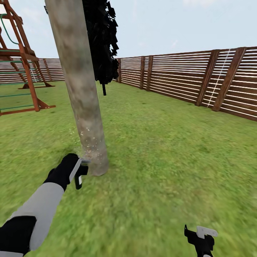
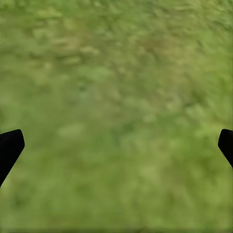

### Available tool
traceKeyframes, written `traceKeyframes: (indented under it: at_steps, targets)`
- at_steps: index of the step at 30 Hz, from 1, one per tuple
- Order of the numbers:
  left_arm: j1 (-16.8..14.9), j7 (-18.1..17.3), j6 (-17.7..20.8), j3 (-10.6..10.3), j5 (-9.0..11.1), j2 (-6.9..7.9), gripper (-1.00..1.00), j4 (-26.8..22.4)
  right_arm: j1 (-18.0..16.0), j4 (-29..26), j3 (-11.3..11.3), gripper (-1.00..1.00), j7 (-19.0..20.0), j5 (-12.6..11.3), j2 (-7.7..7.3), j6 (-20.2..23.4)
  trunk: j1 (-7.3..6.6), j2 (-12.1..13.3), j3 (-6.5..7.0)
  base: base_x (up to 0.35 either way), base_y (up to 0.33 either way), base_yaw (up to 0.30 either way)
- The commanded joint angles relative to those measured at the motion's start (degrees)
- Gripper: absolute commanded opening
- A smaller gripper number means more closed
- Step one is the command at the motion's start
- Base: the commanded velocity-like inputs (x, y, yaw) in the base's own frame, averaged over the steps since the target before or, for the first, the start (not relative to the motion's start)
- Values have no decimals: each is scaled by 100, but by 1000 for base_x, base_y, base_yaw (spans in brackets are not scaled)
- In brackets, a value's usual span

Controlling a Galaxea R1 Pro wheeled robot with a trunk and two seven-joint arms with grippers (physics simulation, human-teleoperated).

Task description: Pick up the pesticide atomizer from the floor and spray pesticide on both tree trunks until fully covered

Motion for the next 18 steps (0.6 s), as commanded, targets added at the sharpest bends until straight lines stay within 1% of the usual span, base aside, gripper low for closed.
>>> traceKeyframes:
  at_steps: [1,2,3,5,6,7,8,9,10,11,13,14,16,18]
  targets:
    - [1,4,-57,-4,-43,-38,-100,269,0,0,1,100,0,0,1,0,-1,-1,1,0,0,0]
    - [2,6,-294,1,-34,-71,-100,603,0,0,1,100,0,0,1,0,-1,-1,1,0,0,0]
    - [2,7,-677,8,-31,-84,-100,923,0,0,1,100,0,0,2,0,-1,-1,1,0,0,0]
    - [-1,12,-1213,23,-35,-87,-100,1349,0,0,2,100,0,0,2,0,-1,-1,1,0,0,0]
    - [2,14,-1446,30,-38,-82,-100,1558,0,0,0,100,0,0,-1,0,-1,-1,1,0,0,0]
    - [4,19,-1533,34,-40,-70,-100,1698,0,0,1,100,0,0,-1,0,-1,-1,1,0,0,0]
    - [4,24,-1690,69,-19,-47,-100,1969,0,0,0,100,0,0,0,0,-1,-1,1,0,0,0]
    - [5,33,-2039,168,20,-35,-100,2251,0,0,1,100,0,0,1,0,-1,-1,1,0,0,0]
    - [5,60,-2275,221,35,-29,-100,2428,0,0,1,100,3,0,1,0,-1,-1,1,0,0,0]
    - [5,197,-2479,259,50,-21,-100,2650,0,0,1,100,6,0,-1,0,-1,-1,1,0,0,0]
    - [52,357,-2619,279,91,-28,-100,2869,0,0,2,100,10,2,-6,0,-1,-1,1,0,0,0]
    - [250,378,-2695,283,129,-61,-100,2858,0,0,2,100,9,4,-7,0,-1,-1,1,0,0,0]
    - [364,339,-2924,279,134,-78,-100,2848,0,-5,2,100,13,4,-7,0,-1,-1,1,0,0,0]
    - [397,319,-3025,281,135,-48,-100,2845,0,6,2,100,16,2,-5,0,-1,-1,1,39,-11,0]
